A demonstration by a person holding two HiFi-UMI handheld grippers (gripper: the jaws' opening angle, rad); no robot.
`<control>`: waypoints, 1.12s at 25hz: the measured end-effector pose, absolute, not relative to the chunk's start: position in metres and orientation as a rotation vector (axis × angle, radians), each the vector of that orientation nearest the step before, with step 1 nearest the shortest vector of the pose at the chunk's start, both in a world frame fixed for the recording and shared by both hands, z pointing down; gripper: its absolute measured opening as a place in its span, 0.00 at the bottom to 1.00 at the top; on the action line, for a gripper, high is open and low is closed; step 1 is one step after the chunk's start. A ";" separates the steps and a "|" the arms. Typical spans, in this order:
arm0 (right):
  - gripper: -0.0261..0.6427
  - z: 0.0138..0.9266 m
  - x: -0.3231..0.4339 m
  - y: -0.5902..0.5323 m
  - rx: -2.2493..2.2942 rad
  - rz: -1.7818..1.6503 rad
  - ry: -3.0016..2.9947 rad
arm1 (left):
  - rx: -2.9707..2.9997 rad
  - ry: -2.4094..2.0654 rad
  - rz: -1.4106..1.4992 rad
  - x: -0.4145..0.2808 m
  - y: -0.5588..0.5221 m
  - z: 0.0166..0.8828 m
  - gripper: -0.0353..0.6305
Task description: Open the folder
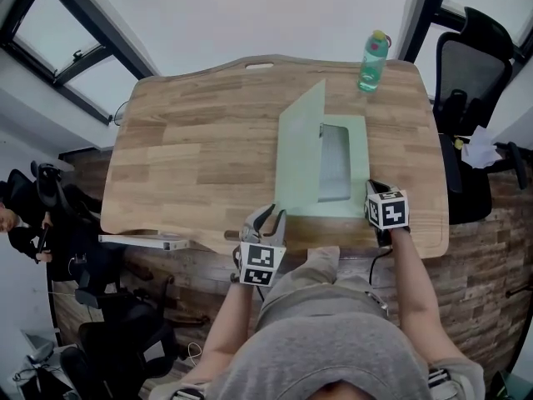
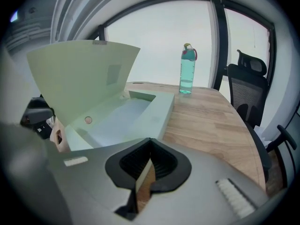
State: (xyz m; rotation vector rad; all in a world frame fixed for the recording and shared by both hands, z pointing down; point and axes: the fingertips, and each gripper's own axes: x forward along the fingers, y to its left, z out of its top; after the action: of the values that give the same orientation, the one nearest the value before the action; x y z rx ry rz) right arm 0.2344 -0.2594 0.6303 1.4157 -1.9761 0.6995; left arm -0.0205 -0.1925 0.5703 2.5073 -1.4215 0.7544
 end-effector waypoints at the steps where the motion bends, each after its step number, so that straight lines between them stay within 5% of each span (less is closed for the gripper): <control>1: 0.04 0.630 0.234 -0.260 1.416 0.699 -1.975 | 2.496 -1.436 0.750 -0.024 -0.193 0.570 0.20; 28: 0.05 0.630 0.233 -0.259 1.395 0.681 -1.964 | 1.999 -1.761 0.627 -0.115 -0.200 0.609 0.19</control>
State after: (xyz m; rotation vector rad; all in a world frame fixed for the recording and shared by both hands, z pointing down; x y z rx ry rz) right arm 0.2327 -0.2592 0.6302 1.3951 -1.9635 0.6810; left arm -0.1151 -0.1997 0.6086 1.9991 -1.7609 0.6273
